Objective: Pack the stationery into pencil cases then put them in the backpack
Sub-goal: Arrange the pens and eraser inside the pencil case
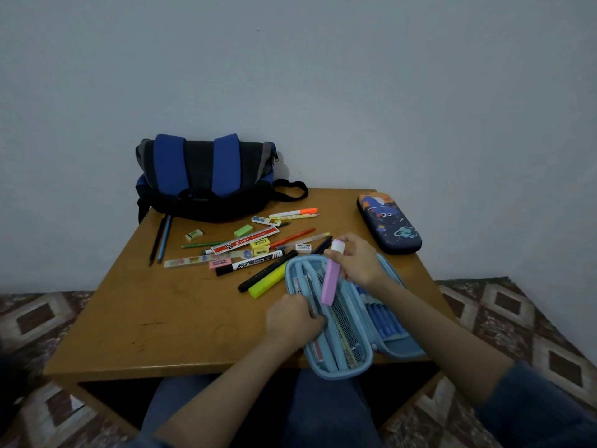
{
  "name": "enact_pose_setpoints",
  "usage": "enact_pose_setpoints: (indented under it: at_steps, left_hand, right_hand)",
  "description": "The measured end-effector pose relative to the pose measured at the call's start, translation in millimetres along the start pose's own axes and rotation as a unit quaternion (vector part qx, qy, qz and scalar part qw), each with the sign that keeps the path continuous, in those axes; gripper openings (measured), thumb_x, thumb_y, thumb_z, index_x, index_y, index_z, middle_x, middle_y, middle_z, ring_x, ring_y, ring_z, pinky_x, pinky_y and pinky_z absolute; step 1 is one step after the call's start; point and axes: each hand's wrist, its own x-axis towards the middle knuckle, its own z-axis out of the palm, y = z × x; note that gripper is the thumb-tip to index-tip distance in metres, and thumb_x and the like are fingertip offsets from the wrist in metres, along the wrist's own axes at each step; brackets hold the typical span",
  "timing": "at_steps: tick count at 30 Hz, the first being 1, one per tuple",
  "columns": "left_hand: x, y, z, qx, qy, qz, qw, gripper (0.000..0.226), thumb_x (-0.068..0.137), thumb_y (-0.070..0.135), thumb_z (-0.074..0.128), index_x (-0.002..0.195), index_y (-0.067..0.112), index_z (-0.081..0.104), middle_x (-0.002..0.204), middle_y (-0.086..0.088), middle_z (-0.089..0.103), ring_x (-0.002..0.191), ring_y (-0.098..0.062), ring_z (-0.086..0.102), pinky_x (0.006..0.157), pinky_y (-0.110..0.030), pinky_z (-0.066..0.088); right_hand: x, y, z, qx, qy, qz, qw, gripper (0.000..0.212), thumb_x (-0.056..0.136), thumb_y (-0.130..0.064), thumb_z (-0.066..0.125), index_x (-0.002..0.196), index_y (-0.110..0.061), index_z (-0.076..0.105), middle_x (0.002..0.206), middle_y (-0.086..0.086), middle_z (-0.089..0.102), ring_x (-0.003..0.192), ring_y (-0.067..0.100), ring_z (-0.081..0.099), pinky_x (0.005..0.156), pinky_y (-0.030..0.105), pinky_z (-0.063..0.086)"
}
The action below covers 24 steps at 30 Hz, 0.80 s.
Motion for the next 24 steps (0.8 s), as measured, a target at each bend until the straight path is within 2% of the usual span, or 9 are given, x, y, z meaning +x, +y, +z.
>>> enact_pose_setpoints:
  at_steps: [2,4,9,11,14,17,21,23,24]
  left_hand:
    - [3.6,-3.9,0.1,-0.04,-0.012,-0.013,0.999,0.024,0.085,0.031,0.056,0.067,0.015,0.056,0.077,-0.001,0.062,0.074,-0.018,0.063,0.063,-0.028,0.053]
    - [7.9,-10.4,-0.6,-0.113,-0.038,-0.022,0.993,0.025,0.088,0.025,0.055,0.065,0.015,0.056,0.077,-0.003,0.062,0.07,-0.017,0.058,0.063,-0.028,0.048]
    - [6.3,-21.8,-4.5,-0.273,-0.078,-0.046,0.958,0.035,0.087,0.013,0.058,0.055,0.016,0.046,0.059,0.001,0.047,0.056,-0.011,0.042,0.053,-0.022,0.032]
    - [4.7,-22.6,-5.5,-0.298,-0.08,-0.048,0.95,0.037,0.087,0.011,0.059,0.053,0.015,0.045,0.056,0.001,0.044,0.055,-0.011,0.039,0.051,-0.021,0.031]
    - [3.1,-22.6,-5.7,-0.312,-0.077,-0.042,0.946,0.039,0.087,0.011,0.06,0.052,0.015,0.044,0.054,0.002,0.043,0.052,-0.01,0.038,0.05,-0.021,0.029]
    - [2.6,-23.7,-4.4,-0.326,-0.08,-0.037,0.941,0.039,0.088,0.014,0.061,0.053,0.016,0.043,0.055,0.002,0.044,0.053,-0.01,0.039,0.051,-0.022,0.03]
    - [2.9,-24.7,-3.2,-0.32,-0.081,-0.028,0.944,0.038,0.089,0.02,0.06,0.055,0.017,0.043,0.057,0.003,0.044,0.052,-0.009,0.04,0.051,-0.02,0.032]
    - [2.5,-25.7,-3.0,-0.315,-0.078,-0.026,0.946,0.038,0.089,0.019,0.06,0.055,0.017,0.044,0.057,0.004,0.044,0.051,-0.007,0.04,0.049,-0.017,0.032]
    - [2.5,-26.5,-2.7,-0.313,-0.077,-0.027,0.946,0.037,0.089,0.019,0.06,0.056,0.017,0.044,0.058,0.004,0.045,0.052,-0.007,0.041,0.049,-0.016,0.032]
  right_hand:
    - [-1.9,-0.2,1.1,-0.007,-0.004,0.002,1.0,0.018,0.089,-0.014,0.062,0.098,-0.008,0.047,0.069,0.006,0.054,0.032,-0.004,0.048,0.033,0.011,0.034]
    - [-2.5,1.3,2.8,-0.016,-0.021,0.014,1.0,0.018,0.089,-0.015,0.062,0.098,-0.009,0.048,0.065,0.006,0.056,0.031,0.001,0.047,0.033,0.015,0.035]
    - [-8.0,1.7,15.3,-0.078,-0.131,0.075,0.986,0.019,0.092,-0.012,0.057,0.108,-0.002,0.051,0.062,0.009,0.057,0.034,0.005,0.049,0.035,0.017,0.04]
    - [-10.2,0.0,19.5,-0.156,-0.188,0.092,0.965,0.026,0.096,-0.01,0.048,0.118,0.002,0.053,0.065,0.009,0.057,0.041,0.008,0.052,0.039,0.017,0.042]
    - [-10.7,-3.5,21.1,-0.276,-0.224,0.056,0.933,0.033,0.095,-0.003,0.043,0.124,-0.002,0.057,0.071,0.012,0.061,0.049,0.012,0.049,0.046,0.019,0.041]
    - [-10.3,-4.1,22.0,-0.328,-0.209,0.014,0.921,0.03,0.088,-0.002,0.056,0.118,-0.005,0.063,0.068,-0.007,0.052,0.053,0.008,0.047,0.05,0.016,0.04]
    - [-12.6,4.5,25.0,-0.397,-0.17,-0.016,0.902,0.016,0.084,0.001,0.056,0.092,-0.005,0.068,0.101,0.01,0.068,0.089,0.021,0.061,0.069,0.024,0.046]
    - [-11.6,11.6,27.2,-0.427,-0.158,-0.029,0.89,0.005,0.082,-0.004,0.059,0.079,-0.004,0.063,0.09,0.015,0.068,0.084,0.025,0.063,0.067,0.033,0.052]
    - [-11.0,13.6,28.2,-0.443,-0.152,-0.029,0.883,0.012,0.082,-0.011,0.064,0.073,-0.004,0.059,0.08,0.014,0.065,0.08,0.026,0.063,0.065,0.036,0.053]
